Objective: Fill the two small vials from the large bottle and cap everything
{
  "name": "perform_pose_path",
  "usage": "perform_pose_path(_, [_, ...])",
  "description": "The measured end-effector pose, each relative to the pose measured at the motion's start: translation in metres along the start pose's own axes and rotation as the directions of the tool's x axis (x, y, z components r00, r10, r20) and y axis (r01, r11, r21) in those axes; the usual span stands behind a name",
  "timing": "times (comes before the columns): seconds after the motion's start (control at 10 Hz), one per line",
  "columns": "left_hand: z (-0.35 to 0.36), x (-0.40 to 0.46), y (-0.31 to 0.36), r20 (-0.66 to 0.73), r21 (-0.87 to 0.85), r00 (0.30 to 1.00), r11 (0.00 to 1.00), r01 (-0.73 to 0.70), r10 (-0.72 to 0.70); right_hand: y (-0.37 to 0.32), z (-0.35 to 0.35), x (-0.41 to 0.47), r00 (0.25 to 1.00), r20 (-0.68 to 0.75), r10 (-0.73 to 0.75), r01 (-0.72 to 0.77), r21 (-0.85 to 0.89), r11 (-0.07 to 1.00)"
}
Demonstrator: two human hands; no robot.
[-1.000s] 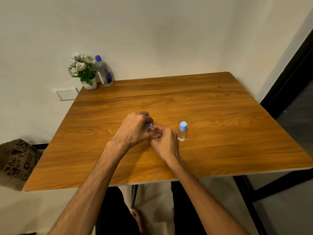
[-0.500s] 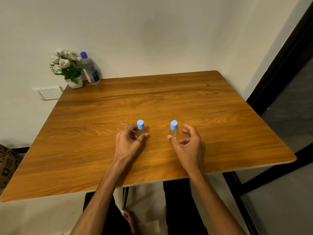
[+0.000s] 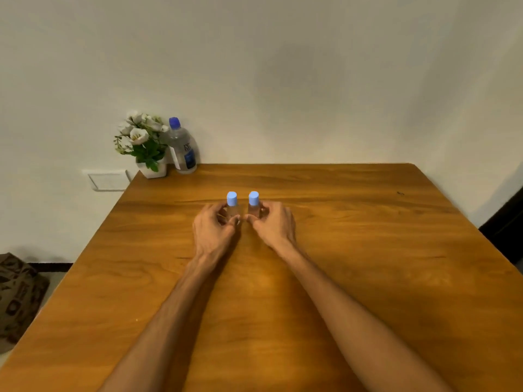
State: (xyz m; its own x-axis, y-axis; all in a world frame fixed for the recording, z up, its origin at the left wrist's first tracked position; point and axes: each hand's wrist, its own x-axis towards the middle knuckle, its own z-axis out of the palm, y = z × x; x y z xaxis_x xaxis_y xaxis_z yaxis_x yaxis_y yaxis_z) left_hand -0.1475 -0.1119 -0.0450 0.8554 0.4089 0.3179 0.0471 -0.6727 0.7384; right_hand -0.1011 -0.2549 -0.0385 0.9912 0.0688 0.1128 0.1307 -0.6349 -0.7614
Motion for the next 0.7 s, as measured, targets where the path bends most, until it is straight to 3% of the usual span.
perform_pose_path(0.1, [0.016,0.089,-0.024,-0.081,0.063,0.996,0.997,0.045,-0.039,-0.033,0.042,0.088,0.999,0.034,-0.032,0.033,-0.024,0.999])
perform_pose_path(0.3, [0.048,0.190,-0.047,-0.146,0.034,0.981,0.990,0.135,-0.129,-0.062,0.094,0.194,0.995,0.029,-0.094,0.095,-0.049,0.994])
perform_pose_path(0.5, [0.064,0.217,-0.054,-0.194,0.085,0.967,0.979,0.188,-0.168,-0.057,0.113,0.224,0.989,-0.011,-0.147,0.147,-0.009,0.989])
perform_pose_path(0.7, [0.055,0.206,-0.045,-0.140,0.051,0.973,0.980,0.194,-0.185,-0.053,0.095,0.212,0.988,0.050,-0.147,0.148,-0.001,0.989])
